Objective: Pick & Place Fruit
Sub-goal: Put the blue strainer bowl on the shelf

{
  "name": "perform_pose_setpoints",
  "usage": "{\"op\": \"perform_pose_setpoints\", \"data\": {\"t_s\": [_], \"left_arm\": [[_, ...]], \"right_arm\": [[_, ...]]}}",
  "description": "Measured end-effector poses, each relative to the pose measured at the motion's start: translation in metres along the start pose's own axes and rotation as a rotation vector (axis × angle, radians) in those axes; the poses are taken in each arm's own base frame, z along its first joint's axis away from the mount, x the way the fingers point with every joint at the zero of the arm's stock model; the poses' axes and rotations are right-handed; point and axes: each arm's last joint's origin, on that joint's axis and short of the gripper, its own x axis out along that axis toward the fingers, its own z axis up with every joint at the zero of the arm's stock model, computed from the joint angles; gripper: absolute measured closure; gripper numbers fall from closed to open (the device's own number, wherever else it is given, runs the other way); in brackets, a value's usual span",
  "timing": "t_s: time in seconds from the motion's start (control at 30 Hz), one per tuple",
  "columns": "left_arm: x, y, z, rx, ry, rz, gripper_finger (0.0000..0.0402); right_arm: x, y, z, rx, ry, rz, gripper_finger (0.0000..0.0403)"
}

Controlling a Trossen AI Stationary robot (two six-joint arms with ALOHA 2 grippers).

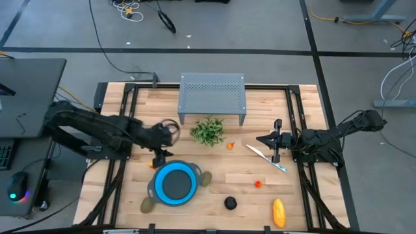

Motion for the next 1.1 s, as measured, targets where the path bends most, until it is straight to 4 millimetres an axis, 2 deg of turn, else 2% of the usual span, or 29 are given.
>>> {"op": "perform_pose_setpoints", "data": {"t_s": [0.17, 0.27, 0.67, 0.9, 1.1], "left_arm": [[0.036, -0.015, 0.003, -0.048, 0.201, 0.027, 0.0184], [0.051, -0.019, 0.001, -0.074, 0.260, 0.043, 0.0183], [0.058, -0.026, -0.004, -0.130, 0.248, 0.091, 0.0135], [0.072, -0.017, -0.029, -0.186, 0.321, 0.146, 0.0142], [0.081, -0.016, -0.035, -0.199, 0.310, 0.097, 0.0151]], "right_arm": [[0.000, 0.000, 0.000, -0.033, 0.000, 0.000, 0.0386], [0.000, 0.000, 0.000, -0.047, 0.001, 0.002, 0.0386], [0.000, 0.000, 0.000, -0.110, 0.002, 0.003, 0.0386], [0.000, 0.000, 0.000, -0.111, 0.003, 0.003, 0.0386], [0.000, 0.000, 0.000, -0.111, 0.003, 0.002, 0.0386]]}}
